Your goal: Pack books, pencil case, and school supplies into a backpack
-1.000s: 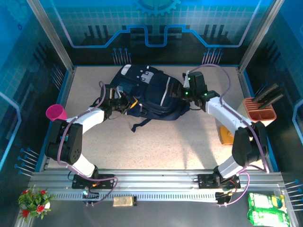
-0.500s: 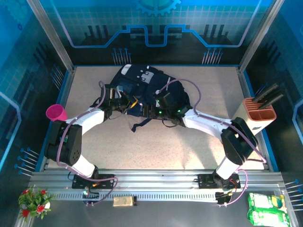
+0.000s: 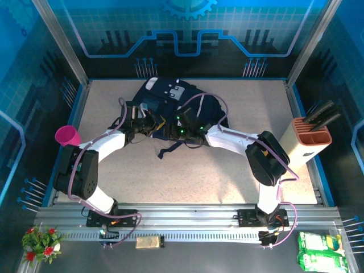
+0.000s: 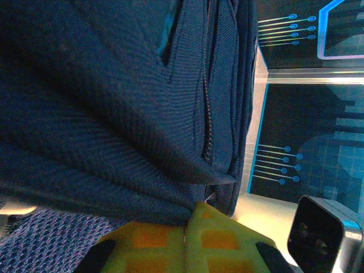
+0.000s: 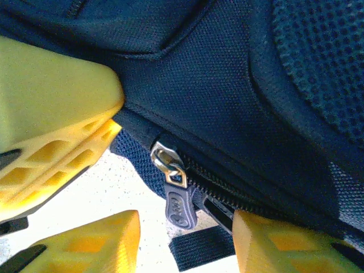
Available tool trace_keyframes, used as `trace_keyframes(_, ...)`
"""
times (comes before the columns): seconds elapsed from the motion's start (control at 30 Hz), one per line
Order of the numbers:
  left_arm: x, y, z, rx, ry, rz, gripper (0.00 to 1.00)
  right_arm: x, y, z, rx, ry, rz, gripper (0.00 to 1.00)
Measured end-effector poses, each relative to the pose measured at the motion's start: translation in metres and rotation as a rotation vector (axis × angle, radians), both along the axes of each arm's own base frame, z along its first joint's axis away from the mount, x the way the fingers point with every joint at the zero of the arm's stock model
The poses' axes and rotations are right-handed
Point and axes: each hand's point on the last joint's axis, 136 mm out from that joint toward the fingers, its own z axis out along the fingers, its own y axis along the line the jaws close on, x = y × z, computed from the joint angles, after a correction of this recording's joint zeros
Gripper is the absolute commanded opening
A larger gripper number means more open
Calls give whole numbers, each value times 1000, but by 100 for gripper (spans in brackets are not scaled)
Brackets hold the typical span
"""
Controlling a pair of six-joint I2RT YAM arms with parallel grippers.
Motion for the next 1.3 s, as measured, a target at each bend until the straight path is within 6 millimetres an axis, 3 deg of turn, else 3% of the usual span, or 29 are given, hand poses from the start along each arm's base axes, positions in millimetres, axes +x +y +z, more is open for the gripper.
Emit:
trace_keyframes(0.37, 0, 0, 0, 0, 0, 0, 0, 5, 0, -6, -48, 17, -18, 40)
trace_keyframes(0.73, 0, 0, 0, 0, 0, -1, 0, 7, -2, -6, -60, 14, -32, 19)
trace_keyframes(0.93, -1, -1, 0, 3, 1, -5, 0, 8, -4, -8, -65, 3, -36, 13)
trace_keyframes(1.1, -5, -5, -3, 17, 5, -25, 0, -2, -17, -12, -80, -8, -35, 11)
trace_keyframes(1.3, -8, -4, -6, 24, 18, -28, 0, -18, -46, -27, -123, 3, -54, 9)
